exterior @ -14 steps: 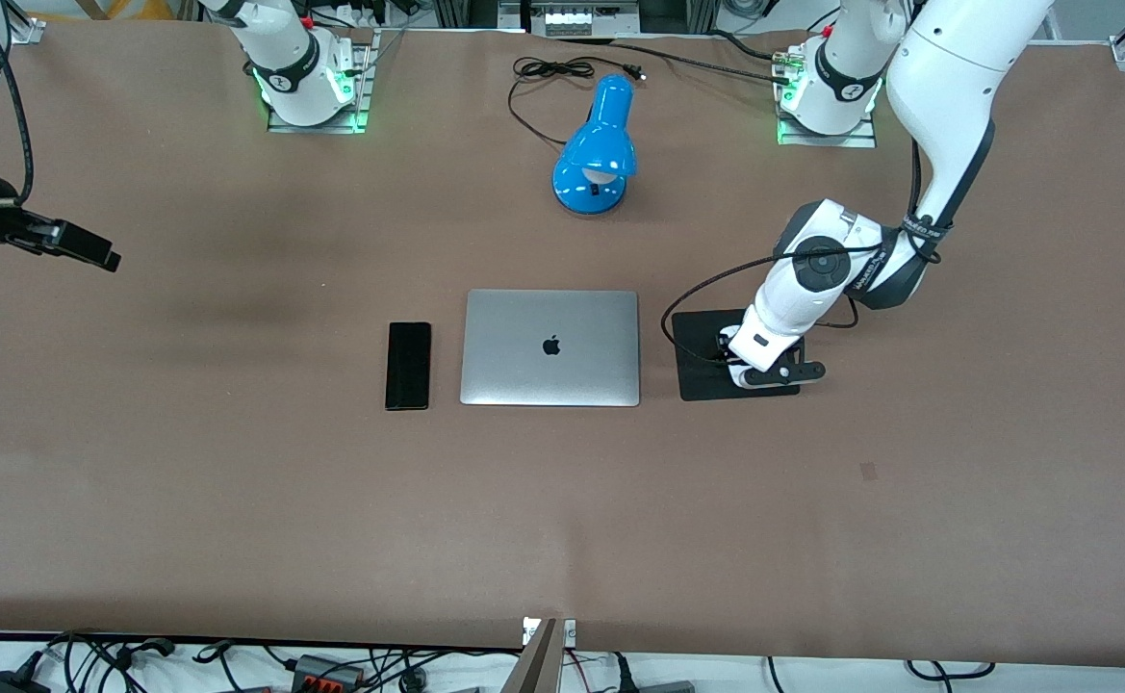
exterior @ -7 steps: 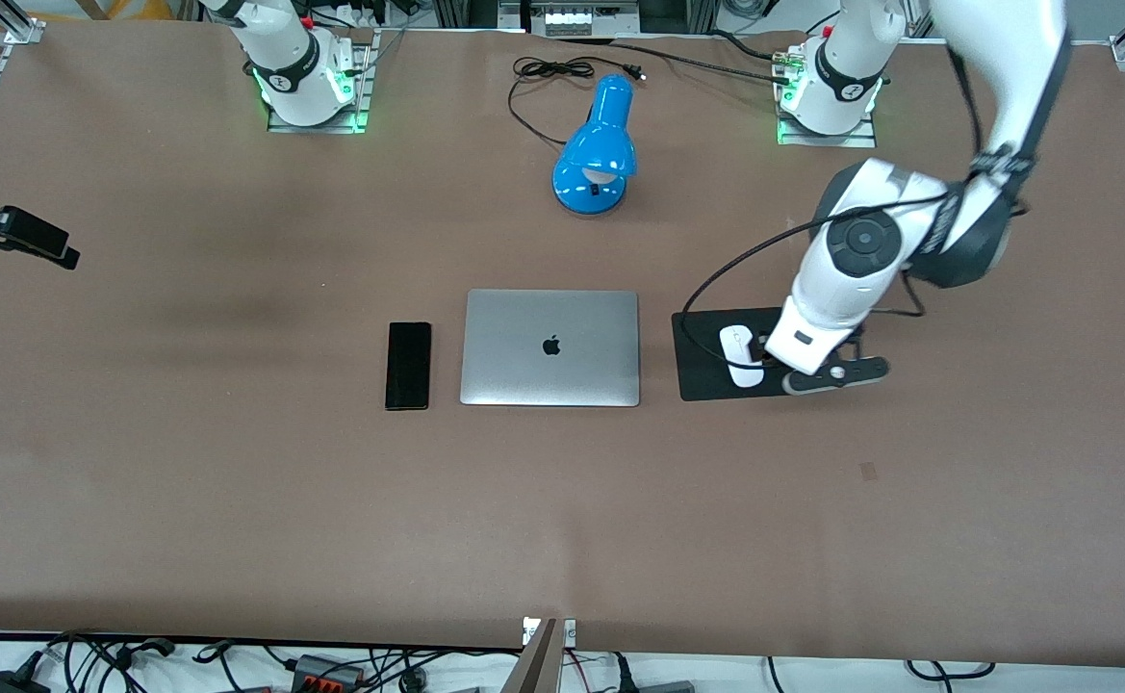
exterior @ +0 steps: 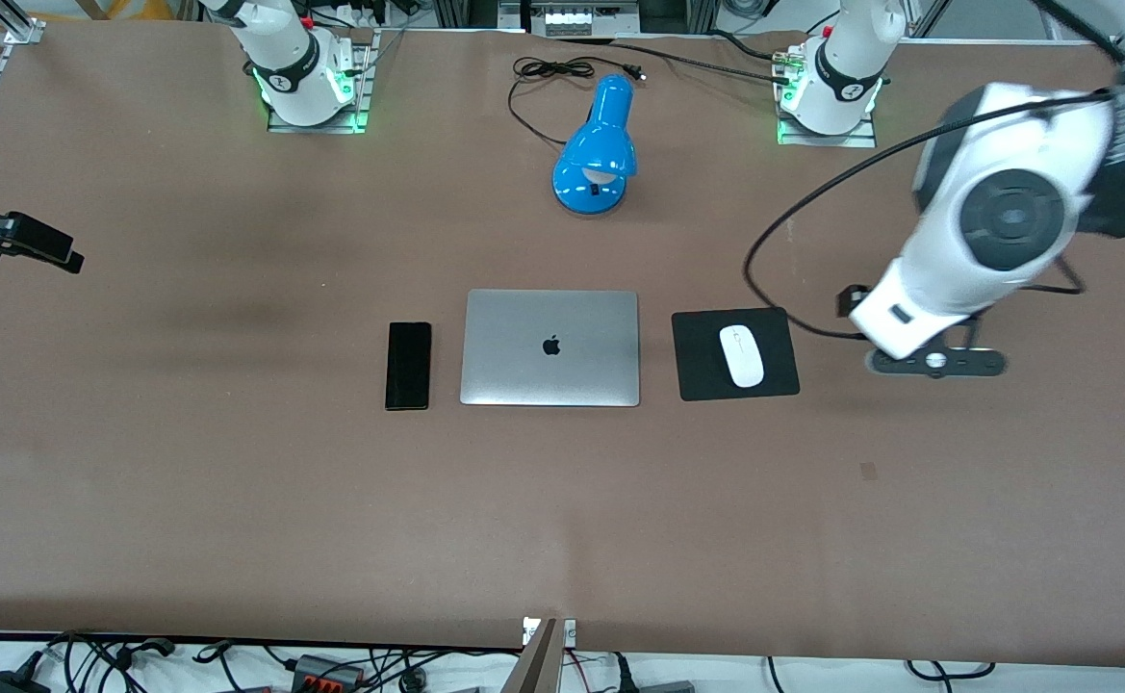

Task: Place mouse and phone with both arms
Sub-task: 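Open the left gripper on the mouse pad and withdraw both grippers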

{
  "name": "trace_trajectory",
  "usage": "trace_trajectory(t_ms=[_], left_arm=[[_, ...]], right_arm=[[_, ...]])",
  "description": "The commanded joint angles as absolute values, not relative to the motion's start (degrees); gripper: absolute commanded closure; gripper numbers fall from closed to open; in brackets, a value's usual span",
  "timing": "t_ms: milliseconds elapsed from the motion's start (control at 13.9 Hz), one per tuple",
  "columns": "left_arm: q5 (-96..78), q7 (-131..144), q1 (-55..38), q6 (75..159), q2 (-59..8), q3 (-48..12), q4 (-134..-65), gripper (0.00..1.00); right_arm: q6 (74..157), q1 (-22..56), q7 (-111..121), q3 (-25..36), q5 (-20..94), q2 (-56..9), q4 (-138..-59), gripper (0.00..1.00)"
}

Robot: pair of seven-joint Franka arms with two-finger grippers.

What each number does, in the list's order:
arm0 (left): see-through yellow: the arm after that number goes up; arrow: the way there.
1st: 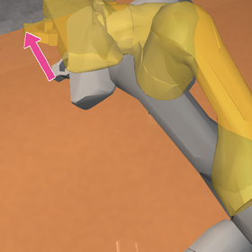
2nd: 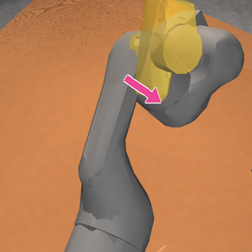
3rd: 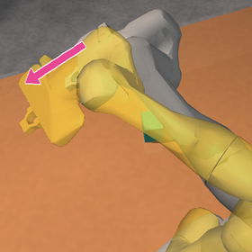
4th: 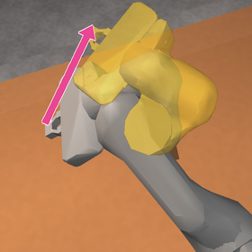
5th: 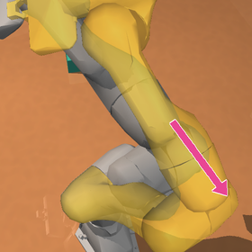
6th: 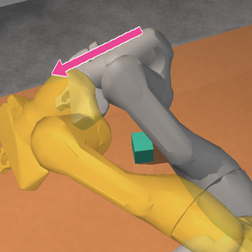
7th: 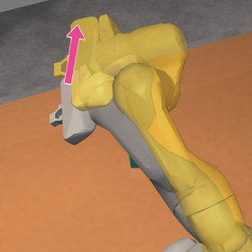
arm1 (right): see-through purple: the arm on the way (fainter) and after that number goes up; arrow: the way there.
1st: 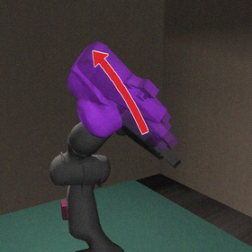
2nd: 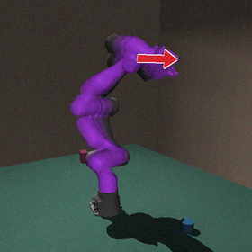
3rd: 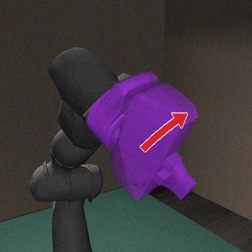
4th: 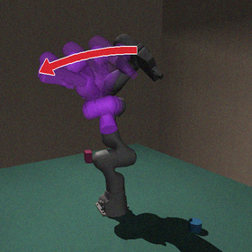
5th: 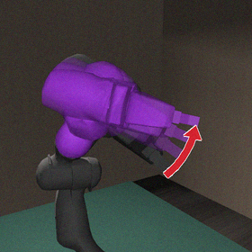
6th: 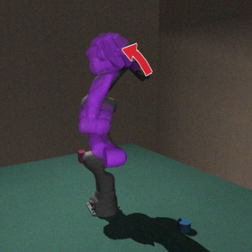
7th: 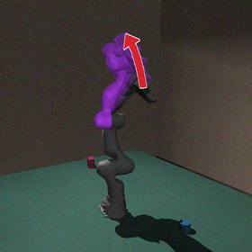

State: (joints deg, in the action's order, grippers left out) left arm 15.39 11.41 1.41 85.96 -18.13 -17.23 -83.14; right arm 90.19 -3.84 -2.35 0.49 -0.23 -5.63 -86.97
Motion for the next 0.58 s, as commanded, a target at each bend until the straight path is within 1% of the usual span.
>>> trace_trajectory(t_ms=[0,72,144,216,289,361,433,505], left_arm=[[7.3,4.1,7.2,80.4,-18.7,-17.8,-77.0,0.0],[1.1,4.0,10.3,78.9,-18.7,-17.5,-75.7,0.0],[-3.6,3.8,12.1,78.4,-17.4,-17.1,-75.8,0.0],[-4.7,3.7,12.1,78.4,-15.1,-16.6,-76.5,0.0],[-4.6,3.5,11.2,79.0,-13.0,-14.3,-77.6,0.0],[-4.5,3.7,8.4,81.1,-9.9,-11.1,-80.4,0.0],[-4.5,3.6,6.6,84.9,-6.2,-8.4,-85.5,0.0],[-4.5,3.4,6.3,88.3,-2.8,-7.1,-90.0,0.0]], right_arm=[[88.8,-4.6,-1.1,0.4,-0.1,-6.2,-85.3,0.0],[88.8,-4.6,-1.1,0.4,0.0,-6.2,-85.3,0.0],[88.7,-4.5,-1.1,0.4,0.0,-6.2,-85.3,0.0],[88.8,-4.5,-1.1,0.4,0.0,-6.2,-85.3,0.0],[88.7,-4.6,-1.1,0.4,0.0,-6.2,-85.3,0.0],[88.7,-4.6,-1.1,0.4,0.2,-6.2,-85.3,0.0],[88.6,-4.7,-1.1,0.5,0.2,-6.2,-85.3,0.0],[88.4,-4.7,-1.1,0.5,0.2,-6.2,-85.3,0.0]])
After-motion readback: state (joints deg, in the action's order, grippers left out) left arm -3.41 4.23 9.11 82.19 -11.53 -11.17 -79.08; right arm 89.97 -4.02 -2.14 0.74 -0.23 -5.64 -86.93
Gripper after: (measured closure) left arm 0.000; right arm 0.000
